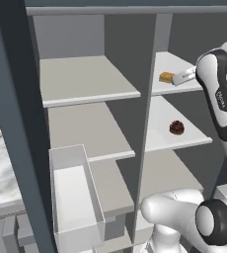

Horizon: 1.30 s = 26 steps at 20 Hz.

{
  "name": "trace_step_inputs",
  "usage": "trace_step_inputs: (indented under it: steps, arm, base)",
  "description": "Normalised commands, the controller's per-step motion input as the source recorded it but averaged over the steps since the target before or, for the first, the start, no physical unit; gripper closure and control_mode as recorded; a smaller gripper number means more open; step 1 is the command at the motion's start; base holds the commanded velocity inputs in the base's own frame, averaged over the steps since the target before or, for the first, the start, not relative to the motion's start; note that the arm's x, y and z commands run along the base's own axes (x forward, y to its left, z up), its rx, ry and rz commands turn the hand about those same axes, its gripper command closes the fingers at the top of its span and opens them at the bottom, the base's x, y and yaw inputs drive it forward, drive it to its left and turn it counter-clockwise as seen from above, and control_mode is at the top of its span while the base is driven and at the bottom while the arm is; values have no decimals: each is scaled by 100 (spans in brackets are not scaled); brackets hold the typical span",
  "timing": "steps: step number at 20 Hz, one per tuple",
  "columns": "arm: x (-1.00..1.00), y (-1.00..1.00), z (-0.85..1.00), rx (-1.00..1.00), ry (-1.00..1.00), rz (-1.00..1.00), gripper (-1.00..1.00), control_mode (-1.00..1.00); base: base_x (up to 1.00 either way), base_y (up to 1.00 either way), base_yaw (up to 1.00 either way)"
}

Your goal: Take the cakes from the fridge and place them on the empty tray on the dining counter.

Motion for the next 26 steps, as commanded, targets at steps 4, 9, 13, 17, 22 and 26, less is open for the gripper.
trace_step_inputs:
  steps: [4, 9, 13, 17, 22, 26]
  arm:
    - [22, -12, 0, 0, 7, 3, -100, -100]
    - [14, -6, 0, -3, 1, 8, -100, -100]
    - [6, 0, 0, -10, 0, 12, -100, -100]
    - [8, 0, 0, -11, 0, 14, -100, -100]
    - [26, 0, 0, -7, 0, 11, -100, -100]
    - [38, 0, -6, -2, 0, 3, -100, -100]
  base:
    - [0, 0, 0]
    - [0, 0, 0]
    - [0, 0, 0]
    - [0, 0, 0]
    - [0, 0, 0]
    - [0, 0, 0]
